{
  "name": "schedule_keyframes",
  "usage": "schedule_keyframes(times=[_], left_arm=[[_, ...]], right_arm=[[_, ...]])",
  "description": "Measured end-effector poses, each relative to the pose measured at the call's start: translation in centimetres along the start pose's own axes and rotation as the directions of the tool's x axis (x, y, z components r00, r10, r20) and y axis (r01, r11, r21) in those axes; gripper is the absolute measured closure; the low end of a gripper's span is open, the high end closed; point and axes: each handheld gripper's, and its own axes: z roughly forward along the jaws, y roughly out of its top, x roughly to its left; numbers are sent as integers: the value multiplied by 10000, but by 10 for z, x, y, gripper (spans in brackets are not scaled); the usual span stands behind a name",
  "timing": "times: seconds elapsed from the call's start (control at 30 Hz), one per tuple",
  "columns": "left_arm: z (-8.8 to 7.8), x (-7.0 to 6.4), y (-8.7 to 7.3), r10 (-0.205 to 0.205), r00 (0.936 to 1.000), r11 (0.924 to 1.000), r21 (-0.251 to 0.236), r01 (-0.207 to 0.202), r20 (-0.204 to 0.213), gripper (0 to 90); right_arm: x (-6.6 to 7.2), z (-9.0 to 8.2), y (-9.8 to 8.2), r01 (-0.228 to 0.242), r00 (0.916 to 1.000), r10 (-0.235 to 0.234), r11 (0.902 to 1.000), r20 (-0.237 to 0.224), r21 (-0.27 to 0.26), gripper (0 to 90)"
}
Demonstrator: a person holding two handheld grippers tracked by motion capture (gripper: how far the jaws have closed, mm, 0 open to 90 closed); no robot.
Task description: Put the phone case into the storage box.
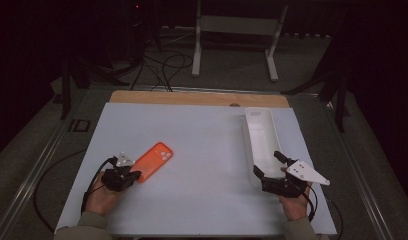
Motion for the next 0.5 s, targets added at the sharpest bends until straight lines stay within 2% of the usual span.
schedule_keyframes(times=[0.27, 0.43, 0.5], left_arm=[[-2, -4, -2, 240, 9997, 9997, 44, -241, 43, 900], [-2, -4, -2, 194, 9998, 9998, 37, -194, -3, 900], [-3, -4, -1, 109, 9999, 9999, -119, -110, -72, 875]], right_arm=[[0, 0, 0, -22, 10000, 22, 10000, 31, 2, 94], [-1, -1, 1, -33, 10000, 33, 10000, 64, -46, 95], [-1, -1, 1, -66, 9999, 66, 10000, 76, -40, 94]])
